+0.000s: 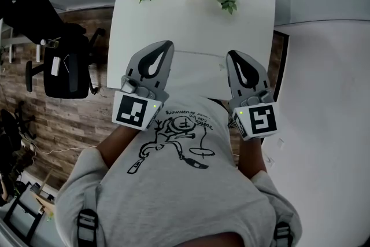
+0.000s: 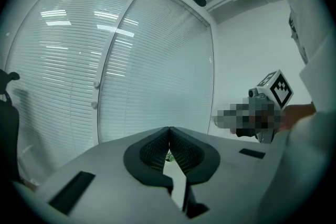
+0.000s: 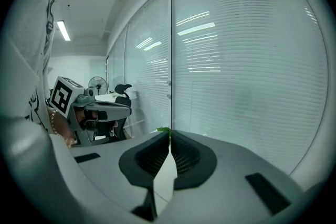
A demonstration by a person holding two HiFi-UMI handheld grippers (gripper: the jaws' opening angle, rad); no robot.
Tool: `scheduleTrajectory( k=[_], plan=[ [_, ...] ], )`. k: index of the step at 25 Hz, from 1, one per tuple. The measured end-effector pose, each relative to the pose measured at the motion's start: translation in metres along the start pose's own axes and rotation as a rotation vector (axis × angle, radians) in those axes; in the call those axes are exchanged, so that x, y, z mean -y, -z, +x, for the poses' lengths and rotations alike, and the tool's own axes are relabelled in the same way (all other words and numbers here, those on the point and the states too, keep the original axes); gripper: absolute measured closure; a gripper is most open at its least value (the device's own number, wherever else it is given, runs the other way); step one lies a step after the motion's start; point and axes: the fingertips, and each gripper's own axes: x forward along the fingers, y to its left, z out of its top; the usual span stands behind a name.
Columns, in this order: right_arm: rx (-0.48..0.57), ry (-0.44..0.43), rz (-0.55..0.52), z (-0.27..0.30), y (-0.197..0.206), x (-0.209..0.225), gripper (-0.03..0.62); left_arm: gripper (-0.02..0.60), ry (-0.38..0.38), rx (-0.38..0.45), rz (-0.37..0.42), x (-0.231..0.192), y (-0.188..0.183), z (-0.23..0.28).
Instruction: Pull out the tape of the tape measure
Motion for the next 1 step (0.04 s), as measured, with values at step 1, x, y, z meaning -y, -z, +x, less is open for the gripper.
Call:
scheduleTrajectory(
  k=[1],
  plan=[
    [-0.001,0.001,0.0,-0.0004,0.0004,-0.0003,0.576,0.56,0.0,-0.014,0.005,-0.0004,0.0024,-0.0014]
  ],
)
